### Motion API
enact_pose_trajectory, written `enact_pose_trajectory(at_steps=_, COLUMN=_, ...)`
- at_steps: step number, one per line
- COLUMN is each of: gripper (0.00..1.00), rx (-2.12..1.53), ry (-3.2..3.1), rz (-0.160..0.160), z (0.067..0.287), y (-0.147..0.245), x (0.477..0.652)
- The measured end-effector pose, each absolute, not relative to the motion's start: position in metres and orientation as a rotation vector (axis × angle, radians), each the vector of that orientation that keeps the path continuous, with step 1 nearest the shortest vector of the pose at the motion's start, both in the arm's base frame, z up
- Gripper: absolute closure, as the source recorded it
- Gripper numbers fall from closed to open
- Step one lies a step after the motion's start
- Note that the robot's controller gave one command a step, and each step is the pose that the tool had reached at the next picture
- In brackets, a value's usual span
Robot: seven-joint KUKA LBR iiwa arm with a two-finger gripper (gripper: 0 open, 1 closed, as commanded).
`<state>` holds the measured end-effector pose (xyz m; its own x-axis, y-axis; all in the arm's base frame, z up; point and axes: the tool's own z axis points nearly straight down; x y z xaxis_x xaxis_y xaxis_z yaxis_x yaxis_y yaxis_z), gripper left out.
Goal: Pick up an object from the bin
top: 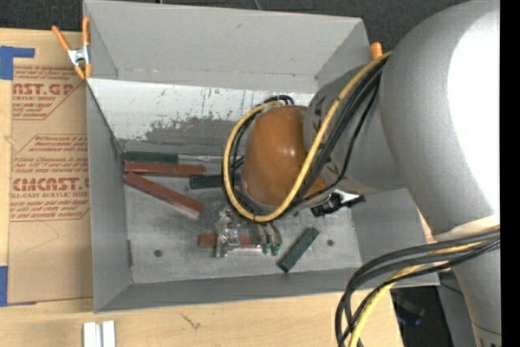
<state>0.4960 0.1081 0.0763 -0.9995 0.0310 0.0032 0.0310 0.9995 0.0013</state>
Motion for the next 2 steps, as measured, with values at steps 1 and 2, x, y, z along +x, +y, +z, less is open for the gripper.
enact_pose_trajectory(at_steps=1, gripper=1.00, rx=-0.049, ry=-3.138, rz=-0.002, z=0.076, y=0.108, x=0.496)
enact_pose_trajectory(at_steps=2, gripper=1.00, rx=0.001, ry=-3.149, rz=-0.004, z=0.255, y=0.120, x=0.510)
